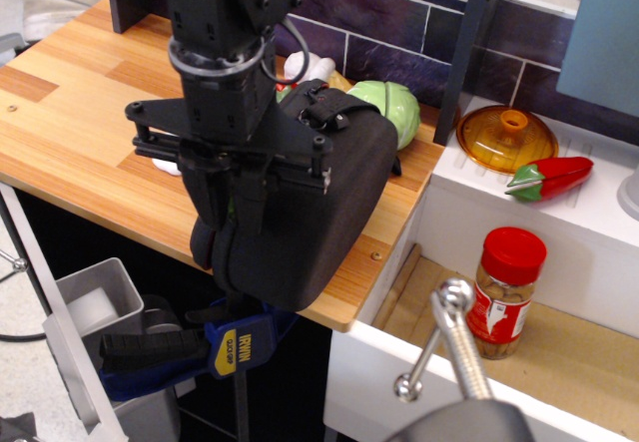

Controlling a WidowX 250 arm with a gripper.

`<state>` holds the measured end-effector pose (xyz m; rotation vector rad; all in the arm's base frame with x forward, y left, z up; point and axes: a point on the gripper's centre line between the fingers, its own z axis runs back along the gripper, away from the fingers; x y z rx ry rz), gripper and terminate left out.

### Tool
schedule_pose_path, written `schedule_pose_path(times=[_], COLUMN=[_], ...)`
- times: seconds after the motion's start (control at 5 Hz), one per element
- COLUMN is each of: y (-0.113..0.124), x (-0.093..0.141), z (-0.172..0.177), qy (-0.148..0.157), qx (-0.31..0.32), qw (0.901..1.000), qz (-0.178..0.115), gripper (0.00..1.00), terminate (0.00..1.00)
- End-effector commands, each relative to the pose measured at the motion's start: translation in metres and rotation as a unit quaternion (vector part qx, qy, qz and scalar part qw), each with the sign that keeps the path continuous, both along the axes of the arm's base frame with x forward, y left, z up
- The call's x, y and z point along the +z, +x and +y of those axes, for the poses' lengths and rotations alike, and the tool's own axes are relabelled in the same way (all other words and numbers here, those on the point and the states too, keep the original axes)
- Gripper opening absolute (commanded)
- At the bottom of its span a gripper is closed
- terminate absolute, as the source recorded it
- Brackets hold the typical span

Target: Zip zipper bag

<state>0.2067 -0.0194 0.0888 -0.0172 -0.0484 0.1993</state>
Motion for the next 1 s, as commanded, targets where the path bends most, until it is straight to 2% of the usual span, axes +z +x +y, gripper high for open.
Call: schedule_pose_path(times=[0.0,0.2,0.4,0.6,0.8], y=[-0.047,-0.076,-0.086,-0.071,-0.060], x=[-0.020,-0.029,-0.054,-0.083,-0.098], z=[0.003,0.008,0.009,0.015,0.018], qy=[0.011,0.017,0.049,0.072,0.071], qx=[-0.071,-0.098,-0.097,-0.090,-0.093], qw=[0.9972,0.9944,0.9927,0.9931,0.9931], qz=[0.023,0.035,0.053,0.018,0.006], gripper=[0.00,0.00,0.00,0.00,0.00], terminate=[0.00,0.00,0.00,0.00,1.00])
